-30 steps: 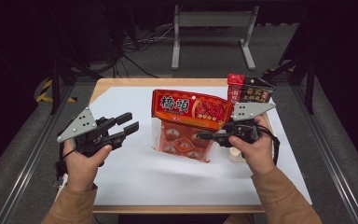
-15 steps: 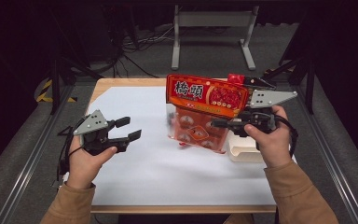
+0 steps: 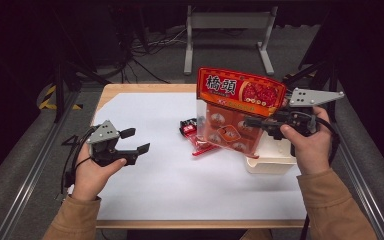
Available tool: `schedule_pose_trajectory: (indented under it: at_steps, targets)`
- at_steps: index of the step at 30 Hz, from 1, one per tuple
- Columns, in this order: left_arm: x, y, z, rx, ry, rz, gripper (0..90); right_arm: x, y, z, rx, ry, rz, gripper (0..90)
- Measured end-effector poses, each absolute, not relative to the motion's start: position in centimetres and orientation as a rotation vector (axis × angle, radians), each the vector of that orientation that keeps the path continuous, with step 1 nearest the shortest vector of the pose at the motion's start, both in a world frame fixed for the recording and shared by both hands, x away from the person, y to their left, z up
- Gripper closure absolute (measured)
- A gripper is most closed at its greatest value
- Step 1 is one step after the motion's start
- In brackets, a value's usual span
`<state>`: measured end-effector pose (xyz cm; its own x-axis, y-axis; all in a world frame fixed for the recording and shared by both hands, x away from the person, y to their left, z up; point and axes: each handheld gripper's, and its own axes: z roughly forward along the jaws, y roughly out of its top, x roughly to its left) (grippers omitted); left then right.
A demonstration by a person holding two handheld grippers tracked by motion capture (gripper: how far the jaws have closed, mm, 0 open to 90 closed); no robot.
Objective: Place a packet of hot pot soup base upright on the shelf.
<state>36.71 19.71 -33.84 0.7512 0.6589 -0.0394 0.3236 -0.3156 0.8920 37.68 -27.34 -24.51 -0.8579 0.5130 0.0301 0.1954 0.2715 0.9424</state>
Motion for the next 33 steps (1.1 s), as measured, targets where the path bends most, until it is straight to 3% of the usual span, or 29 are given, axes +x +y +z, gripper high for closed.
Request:
schedule_pose_trajectory:
  at_steps: [33]
  targets:
    - [37.3, 20.0, -34.7, 1.927, 0.779, 0.381, 27.6, 38.0, -34.7, -23.5, 0.815, 2.055, 1.539, 70.6]
